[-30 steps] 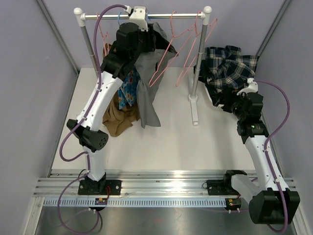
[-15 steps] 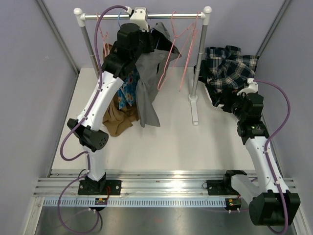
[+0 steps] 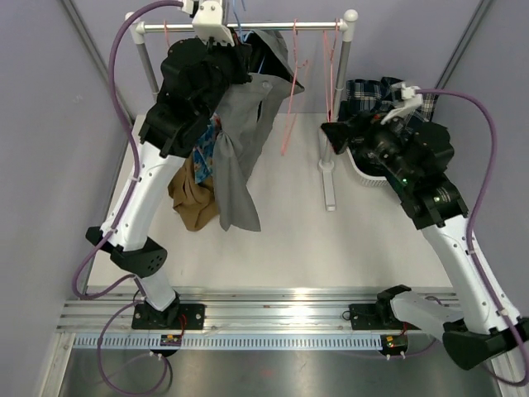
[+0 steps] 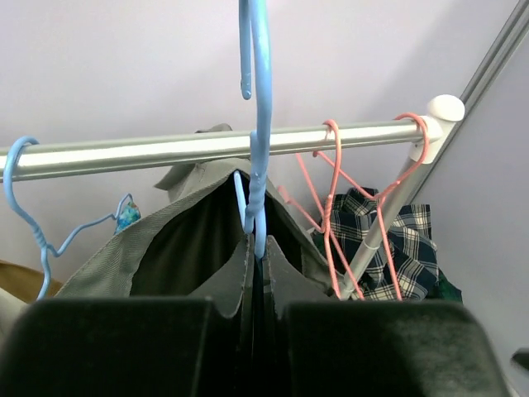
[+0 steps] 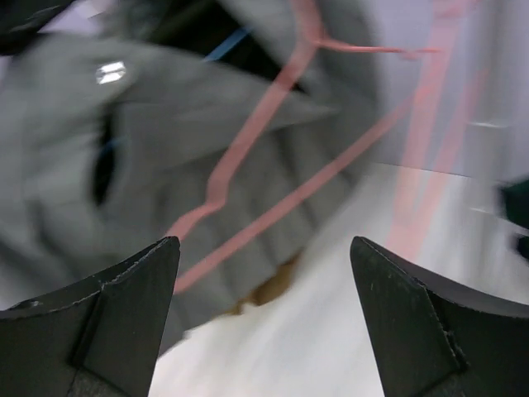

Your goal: Remove the skirt from the hanger

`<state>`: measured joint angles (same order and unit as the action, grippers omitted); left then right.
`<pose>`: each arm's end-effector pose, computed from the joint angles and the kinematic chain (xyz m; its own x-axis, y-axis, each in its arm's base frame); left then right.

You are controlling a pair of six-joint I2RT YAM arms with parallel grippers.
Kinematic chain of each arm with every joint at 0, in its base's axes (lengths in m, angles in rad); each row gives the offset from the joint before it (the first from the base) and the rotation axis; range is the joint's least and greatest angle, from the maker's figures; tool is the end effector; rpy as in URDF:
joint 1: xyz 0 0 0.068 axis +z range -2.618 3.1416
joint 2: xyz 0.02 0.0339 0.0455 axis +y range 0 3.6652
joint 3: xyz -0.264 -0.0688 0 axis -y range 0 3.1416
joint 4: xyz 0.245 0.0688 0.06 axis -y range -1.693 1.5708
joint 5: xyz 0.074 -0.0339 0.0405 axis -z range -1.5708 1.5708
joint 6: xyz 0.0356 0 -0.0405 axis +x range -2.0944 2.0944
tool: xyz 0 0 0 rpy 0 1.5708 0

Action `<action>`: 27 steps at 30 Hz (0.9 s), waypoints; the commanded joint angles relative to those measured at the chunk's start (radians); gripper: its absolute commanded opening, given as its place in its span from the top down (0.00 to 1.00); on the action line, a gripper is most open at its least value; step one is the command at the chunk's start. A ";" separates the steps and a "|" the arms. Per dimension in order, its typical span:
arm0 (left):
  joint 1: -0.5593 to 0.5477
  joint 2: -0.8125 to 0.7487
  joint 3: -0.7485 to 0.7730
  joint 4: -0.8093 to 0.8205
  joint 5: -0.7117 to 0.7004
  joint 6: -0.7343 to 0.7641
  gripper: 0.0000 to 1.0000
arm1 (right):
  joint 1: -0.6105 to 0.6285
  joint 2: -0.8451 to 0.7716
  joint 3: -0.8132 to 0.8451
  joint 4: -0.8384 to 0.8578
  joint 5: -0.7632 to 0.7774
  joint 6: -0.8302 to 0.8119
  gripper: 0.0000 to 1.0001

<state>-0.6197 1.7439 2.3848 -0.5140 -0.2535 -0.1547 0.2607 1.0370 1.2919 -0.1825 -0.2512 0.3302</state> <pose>0.2767 -0.1865 0.5819 0.0464 -0.2163 -0.9752 0.3713 0.9101 -0.1842 0.2063 0.0642 0.4685 -0.0925 0.3004 -0.9493 -0.4854 0.8188 0.3064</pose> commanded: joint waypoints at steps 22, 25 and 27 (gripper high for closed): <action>-0.068 0.036 -0.052 0.221 -0.197 -0.015 1.00 | 0.816 0.299 0.208 -0.091 0.506 -0.079 0.30; -0.069 0.028 -0.052 0.233 -0.194 -0.032 1.00 | 0.816 0.317 0.169 -0.049 0.538 -0.080 0.58; -0.069 0.029 -0.047 0.232 -0.196 -0.040 1.00 | 0.816 0.336 0.110 0.012 0.562 -0.095 0.64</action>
<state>-0.6865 1.8000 2.3146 -0.4229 -0.4267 -0.1635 1.0691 1.3468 1.4506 -0.2649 0.2382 0.2459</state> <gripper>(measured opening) 0.021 0.380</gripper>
